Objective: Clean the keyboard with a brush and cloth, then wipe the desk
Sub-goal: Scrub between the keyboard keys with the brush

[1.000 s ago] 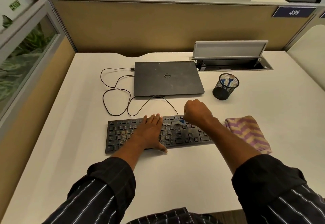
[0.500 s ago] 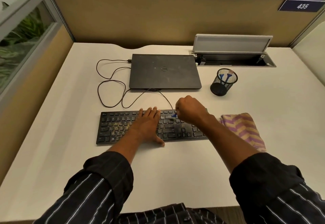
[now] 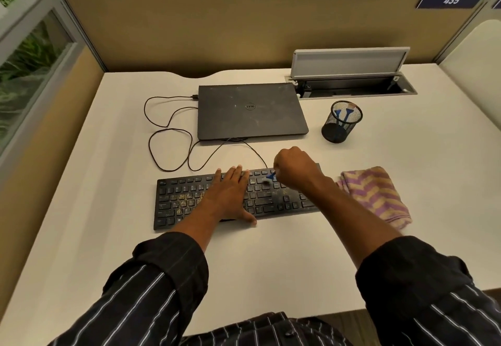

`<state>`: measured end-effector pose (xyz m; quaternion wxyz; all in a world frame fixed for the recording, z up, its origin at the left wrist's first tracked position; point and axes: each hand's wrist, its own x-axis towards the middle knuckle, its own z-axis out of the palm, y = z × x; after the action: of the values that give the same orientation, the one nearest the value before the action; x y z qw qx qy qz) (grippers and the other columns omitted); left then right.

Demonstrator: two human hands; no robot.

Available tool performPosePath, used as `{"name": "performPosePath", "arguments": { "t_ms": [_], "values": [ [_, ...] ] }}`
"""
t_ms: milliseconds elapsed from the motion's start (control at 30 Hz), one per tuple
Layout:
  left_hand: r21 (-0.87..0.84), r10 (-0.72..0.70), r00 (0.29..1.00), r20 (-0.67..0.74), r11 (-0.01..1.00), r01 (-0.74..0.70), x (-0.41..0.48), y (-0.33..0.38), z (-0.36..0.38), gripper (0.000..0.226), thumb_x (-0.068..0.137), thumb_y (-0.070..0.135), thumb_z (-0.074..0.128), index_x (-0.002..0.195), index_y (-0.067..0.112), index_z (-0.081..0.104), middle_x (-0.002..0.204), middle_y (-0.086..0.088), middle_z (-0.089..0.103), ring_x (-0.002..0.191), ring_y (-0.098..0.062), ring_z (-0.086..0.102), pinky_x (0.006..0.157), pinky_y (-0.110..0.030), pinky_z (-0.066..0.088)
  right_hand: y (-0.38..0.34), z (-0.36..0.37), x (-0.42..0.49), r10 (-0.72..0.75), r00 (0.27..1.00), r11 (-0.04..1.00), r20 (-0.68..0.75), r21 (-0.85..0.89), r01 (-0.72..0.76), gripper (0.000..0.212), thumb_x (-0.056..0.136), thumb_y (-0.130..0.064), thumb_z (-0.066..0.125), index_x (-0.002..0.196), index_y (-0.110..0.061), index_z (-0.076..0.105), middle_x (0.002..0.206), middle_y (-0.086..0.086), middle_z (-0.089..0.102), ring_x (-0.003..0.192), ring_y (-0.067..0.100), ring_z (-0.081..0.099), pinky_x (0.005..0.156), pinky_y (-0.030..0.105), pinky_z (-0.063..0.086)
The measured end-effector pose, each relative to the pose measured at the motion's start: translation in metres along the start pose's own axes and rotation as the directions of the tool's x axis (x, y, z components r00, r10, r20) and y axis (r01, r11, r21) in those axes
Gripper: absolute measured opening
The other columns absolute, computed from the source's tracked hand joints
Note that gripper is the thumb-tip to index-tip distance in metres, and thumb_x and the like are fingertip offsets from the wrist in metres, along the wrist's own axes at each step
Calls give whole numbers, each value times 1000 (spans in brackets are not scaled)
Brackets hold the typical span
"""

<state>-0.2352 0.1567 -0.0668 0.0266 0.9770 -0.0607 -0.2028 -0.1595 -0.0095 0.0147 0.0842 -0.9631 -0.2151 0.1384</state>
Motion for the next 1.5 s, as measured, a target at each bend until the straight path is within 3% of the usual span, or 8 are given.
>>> {"name": "performPosePath", "arguments": {
  "t_ms": [67, 200, 367, 567, 800, 1033, 1233, 1500],
  "values": [
    [-13, 14, 1000, 2, 1000, -14, 1, -1, -1, 138, 66, 84, 67, 160, 14, -6, 168, -13, -6, 155, -30, -6, 123, -57, 1, 0, 2, -1, 13, 1000, 1000, 16, 2, -13, 27, 87, -21, 69, 107, -3, 70, 101, 14, 70, 84, 24, 64, 80, 37, 57],
    [-10, 37, 999, 3, 999, -37, -1, -6, -1, 137, 66, 82, 68, 160, 14, -5, 168, -12, -5, 155, -29, -5, 123, -58, -1, -1, 4, -5, 42, 995, 999, 85, -26, -40, 30, 85, -25, 73, 104, -4, 67, 101, 11, 69, 81, 20, 61, 75, 31, 54],
    [4, 41, 999, 17, 999, -41, -5, -14, -1, 138, 66, 82, 68, 160, 14, -6, 168, -11, -6, 155, -29, -4, 123, -58, -1, -14, 0, -3, 29, 999, 999, -13, 45, -29, 23, 90, -20, 65, 103, -3, 73, 95, 13, 72, 79, 23, 64, 73, 32, 54],
    [13, 53, 998, 19, 999, -53, -10, -25, 0, 136, 68, 81, 68, 160, 13, -6, 168, -11, -5, 155, -29, -3, 123, -60, 4, -21, 12, -8, 40, 998, 999, 43, -19, -39, 26, 86, -22, 71, 106, -5, 68, 101, 12, 69, 82, 20, 60, 77, 32, 54],
    [14, 67, 998, 9, 998, -68, -11, -28, 1, 134, 69, 80, 68, 160, 14, -4, 168, -12, -2, 155, -29, -1, 123, -59, 3, -26, 5, -6, 65, 997, 998, -38, 29, -64, 24, 88, -24, 66, 101, -4, 70, 95, 13, 70, 80, 24, 64, 74, 37, 57],
    [22, 76, 997, -1, 997, -76, -8, -28, 1, 137, 67, 81, 69, 160, 12, -5, 168, -12, 0, 155, -30, 1, 123, -58, 3, -26, 14, -8, 93, 994, 995, 58, 15, -94, 18, 86, -18, 66, 100, -6, 66, 98, 12, 67, 81, 21, 60, 70, 31, 50],
    [-8, 90, 996, -14, 996, -90, -10, -29, 3, 137, 68, 80, 70, 159, 11, -6, 168, -13, -2, 155, -29, -1, 125, -51, 4, -29, 8, -2, 65, 998, 996, -14, 68, -64, 19, 90, -16, 62, 98, -3, 73, 92, 13, 71, 80, 24, 65, 77, 37, 57],
    [-19, 93, 995, -26, 995, -93, -12, -29, 2, 135, 70, 78, 70, 159, 9, -4, 168, -14, -3, 155, -29, -2, 126, -48, 5, -28, 12, -2, 77, 995, 997, 55, 0, -77, 18, 85, -17, 69, 98, -4, 68, 95, 11, 68, 78, 20, 60, 71, 30, 53]
  ]
}}
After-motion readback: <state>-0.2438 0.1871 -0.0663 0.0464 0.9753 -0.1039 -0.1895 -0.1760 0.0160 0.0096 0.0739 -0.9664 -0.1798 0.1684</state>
